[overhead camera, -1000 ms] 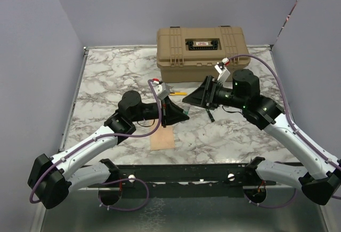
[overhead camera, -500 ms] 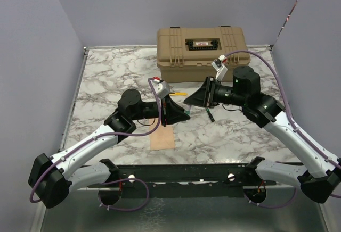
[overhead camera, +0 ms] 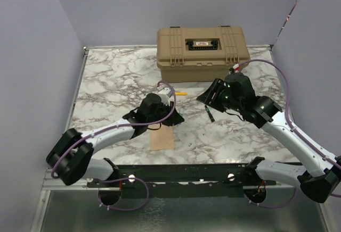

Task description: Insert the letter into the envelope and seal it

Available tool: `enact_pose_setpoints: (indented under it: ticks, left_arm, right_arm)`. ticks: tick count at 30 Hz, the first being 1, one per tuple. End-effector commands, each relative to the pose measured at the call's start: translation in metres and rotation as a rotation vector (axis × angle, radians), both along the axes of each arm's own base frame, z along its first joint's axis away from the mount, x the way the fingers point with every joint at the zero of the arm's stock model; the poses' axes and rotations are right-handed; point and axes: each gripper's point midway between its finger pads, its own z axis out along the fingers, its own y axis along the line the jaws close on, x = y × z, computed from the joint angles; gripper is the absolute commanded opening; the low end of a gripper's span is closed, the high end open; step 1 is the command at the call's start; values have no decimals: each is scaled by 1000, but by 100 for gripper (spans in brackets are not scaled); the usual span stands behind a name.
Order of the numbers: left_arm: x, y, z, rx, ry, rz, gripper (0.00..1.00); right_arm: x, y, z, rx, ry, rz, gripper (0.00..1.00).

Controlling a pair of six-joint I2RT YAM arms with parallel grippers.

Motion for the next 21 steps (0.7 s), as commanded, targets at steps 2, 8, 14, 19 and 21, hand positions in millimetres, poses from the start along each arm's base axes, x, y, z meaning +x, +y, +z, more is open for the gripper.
enact_pose_setpoints:
  ticks: [2,8,14,19,21]
  left_arm:
    - [25,7,-75,148,257,235,5]
    - [43,7,-112,255,407,374,10]
    - [41,11,-136,334,493,426,27]
    - [43,17,-138,372,493,453,40]
    - [45,17,-133,368,487,454,44]
  right_arm:
    - [1,-39,-41,-115,69,-205,54]
    - [-15,-47,-52,-83,112,-226,54]
    - [-26,-51,-62,-54,148,-243,54]
    - [-35,-52,-69,-57,185,-229,54]
    - [-39,-54,-69,-69,191,-221,55]
